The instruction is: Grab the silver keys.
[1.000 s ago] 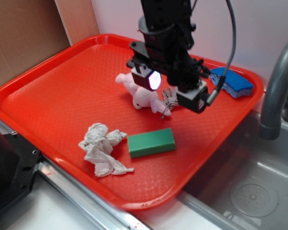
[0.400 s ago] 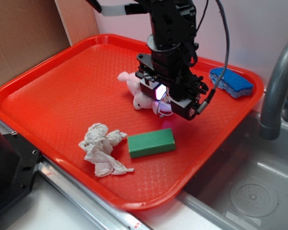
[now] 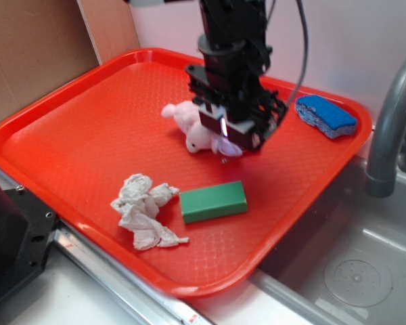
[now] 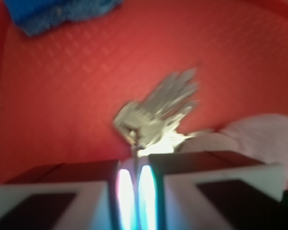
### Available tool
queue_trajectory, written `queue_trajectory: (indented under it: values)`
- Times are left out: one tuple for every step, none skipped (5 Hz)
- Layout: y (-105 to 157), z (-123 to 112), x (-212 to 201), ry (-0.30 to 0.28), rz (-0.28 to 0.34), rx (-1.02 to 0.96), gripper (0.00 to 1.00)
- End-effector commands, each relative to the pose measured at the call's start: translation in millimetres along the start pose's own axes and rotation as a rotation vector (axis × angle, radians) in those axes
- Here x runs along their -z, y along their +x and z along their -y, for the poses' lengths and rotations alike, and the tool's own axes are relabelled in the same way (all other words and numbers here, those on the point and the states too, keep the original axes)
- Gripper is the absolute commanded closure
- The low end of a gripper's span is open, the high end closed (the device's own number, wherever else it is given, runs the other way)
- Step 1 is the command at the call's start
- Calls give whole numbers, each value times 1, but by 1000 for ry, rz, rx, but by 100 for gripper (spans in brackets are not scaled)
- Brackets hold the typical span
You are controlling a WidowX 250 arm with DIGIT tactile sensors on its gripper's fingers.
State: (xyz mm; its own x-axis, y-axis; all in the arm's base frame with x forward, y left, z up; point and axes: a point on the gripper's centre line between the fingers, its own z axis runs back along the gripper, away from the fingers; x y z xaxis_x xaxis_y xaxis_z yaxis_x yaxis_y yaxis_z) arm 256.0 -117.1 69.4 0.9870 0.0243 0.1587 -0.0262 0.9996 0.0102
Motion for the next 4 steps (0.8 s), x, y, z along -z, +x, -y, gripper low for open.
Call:
queue_trajectory:
  values:
    - [14,-10,-97,-92,174,20,100]
    - [5,-24,-143,-151,191,44,100]
    - [-13,-50,-188,-200,184,47,100]
    - [-37,-101,-206,-219,165,-10,100]
